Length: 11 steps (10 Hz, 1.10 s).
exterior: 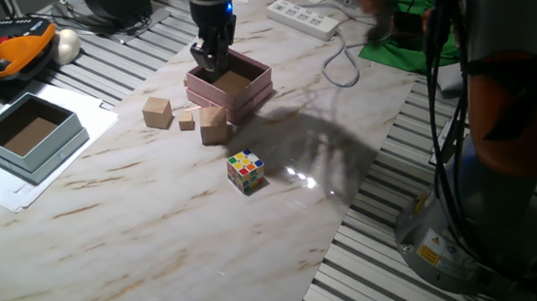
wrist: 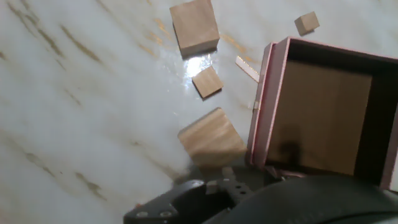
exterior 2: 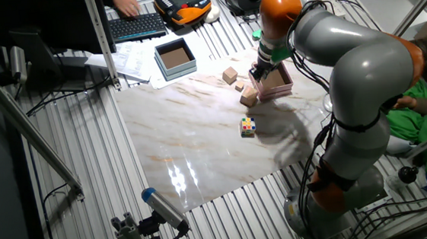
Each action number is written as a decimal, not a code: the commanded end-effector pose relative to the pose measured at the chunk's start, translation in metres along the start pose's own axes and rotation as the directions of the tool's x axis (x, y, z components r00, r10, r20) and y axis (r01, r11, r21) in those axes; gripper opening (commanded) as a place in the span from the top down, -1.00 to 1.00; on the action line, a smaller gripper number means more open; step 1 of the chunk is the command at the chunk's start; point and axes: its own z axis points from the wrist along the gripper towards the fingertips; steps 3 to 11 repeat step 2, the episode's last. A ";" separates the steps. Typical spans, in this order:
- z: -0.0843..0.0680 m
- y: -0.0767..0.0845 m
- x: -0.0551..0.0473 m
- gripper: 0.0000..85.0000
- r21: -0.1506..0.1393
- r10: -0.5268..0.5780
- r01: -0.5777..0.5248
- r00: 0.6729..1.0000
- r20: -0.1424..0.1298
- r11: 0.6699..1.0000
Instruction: Take everything out of the gift box
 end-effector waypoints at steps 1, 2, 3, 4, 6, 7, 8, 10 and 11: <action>-0.003 0.001 0.004 1.00 0.004 -0.009 0.009 1.000 0.004 1.000; -0.004 0.001 0.006 1.00 0.007 -0.012 0.012 1.000 0.001 1.000; -0.004 0.001 0.006 1.00 0.007 -0.012 0.012 1.000 0.001 1.000; -0.004 0.001 0.006 1.00 0.007 -0.012 0.012 1.000 0.001 1.000; -0.004 0.001 0.006 1.00 0.007 -0.012 0.012 1.000 0.001 1.000; -0.004 0.001 0.006 1.00 0.007 -0.012 0.012 1.000 0.001 1.000; -0.004 0.001 0.006 1.00 0.007 -0.012 0.012 1.000 0.001 1.000; -0.004 0.001 0.006 1.00 0.007 -0.012 0.012 1.000 0.001 1.000; -0.004 0.001 0.006 1.00 0.007 -0.012 0.012 1.000 0.001 1.000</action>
